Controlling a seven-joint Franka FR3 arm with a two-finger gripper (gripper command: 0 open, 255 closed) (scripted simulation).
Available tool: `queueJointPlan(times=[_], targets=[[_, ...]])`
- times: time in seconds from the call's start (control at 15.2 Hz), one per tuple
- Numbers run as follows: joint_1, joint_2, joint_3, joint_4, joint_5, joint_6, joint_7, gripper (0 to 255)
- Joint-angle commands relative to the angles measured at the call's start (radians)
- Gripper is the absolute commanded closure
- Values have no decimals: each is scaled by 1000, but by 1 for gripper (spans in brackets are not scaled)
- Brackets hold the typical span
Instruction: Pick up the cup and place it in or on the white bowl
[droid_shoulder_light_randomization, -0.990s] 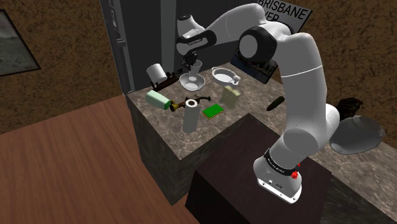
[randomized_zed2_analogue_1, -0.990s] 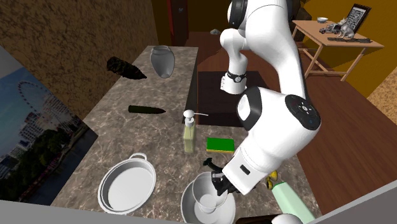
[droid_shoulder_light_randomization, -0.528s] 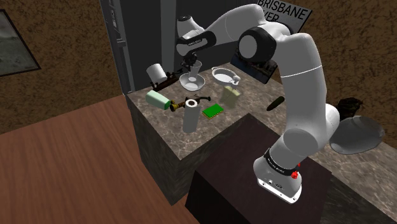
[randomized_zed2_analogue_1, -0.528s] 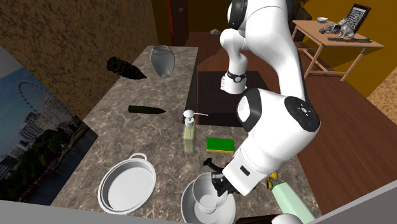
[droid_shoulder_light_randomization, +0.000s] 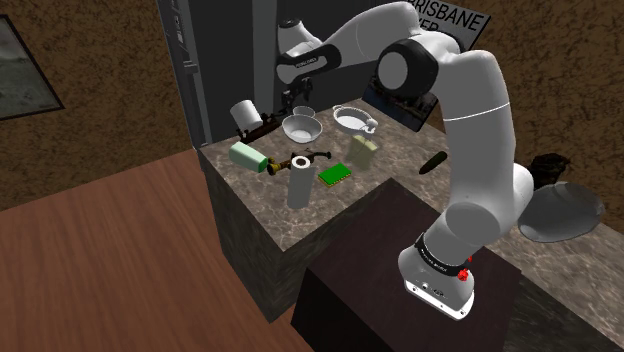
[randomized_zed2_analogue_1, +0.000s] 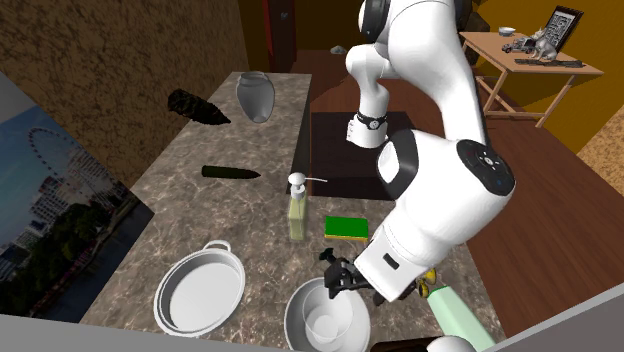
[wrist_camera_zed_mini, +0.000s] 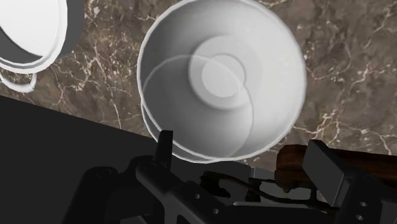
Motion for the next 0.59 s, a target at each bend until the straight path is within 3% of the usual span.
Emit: queueJointPlan(times=[0.0, 0.53], targets=[[9, -29, 3, 9, 3, -40, -2, 0], [13, -43, 5, 12, 4, -57, -2, 0]])
